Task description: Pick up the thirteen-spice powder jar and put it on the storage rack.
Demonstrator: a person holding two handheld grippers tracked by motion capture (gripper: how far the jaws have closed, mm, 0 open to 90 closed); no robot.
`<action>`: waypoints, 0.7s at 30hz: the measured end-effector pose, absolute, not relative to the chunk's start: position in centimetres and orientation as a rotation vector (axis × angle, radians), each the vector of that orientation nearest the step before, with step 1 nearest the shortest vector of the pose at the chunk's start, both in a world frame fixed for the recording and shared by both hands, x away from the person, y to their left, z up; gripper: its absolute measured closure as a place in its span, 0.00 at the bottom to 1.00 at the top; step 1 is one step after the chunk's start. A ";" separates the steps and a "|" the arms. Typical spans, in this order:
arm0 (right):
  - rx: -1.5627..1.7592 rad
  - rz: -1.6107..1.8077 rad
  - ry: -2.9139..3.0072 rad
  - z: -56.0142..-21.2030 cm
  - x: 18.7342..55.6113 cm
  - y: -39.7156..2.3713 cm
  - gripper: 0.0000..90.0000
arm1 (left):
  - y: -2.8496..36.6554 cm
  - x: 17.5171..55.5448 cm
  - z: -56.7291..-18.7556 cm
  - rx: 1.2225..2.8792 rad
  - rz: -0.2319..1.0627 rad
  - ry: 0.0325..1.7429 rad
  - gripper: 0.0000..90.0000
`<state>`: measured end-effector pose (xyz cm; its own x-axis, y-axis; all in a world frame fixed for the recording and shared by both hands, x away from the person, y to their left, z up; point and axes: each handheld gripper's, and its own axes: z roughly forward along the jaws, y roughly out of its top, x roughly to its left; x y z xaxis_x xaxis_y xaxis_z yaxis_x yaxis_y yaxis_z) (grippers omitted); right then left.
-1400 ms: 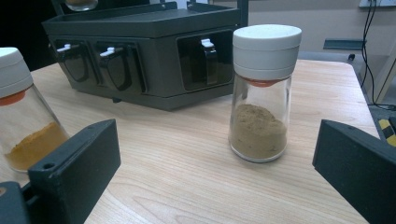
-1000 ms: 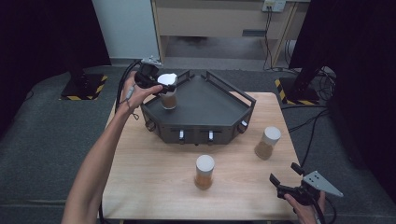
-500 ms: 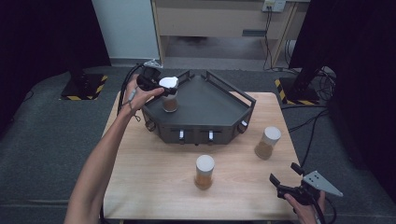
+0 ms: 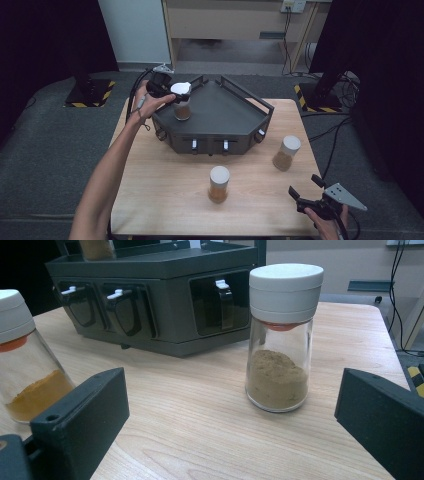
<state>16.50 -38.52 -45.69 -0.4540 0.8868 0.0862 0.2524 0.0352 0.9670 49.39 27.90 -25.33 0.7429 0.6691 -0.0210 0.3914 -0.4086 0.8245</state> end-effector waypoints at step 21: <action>1.152 1.449 1.747 -45.7 16.5 -38.6 0.02 | 28.2 47.8 -23.2 1.959 0.462 0.816 0.10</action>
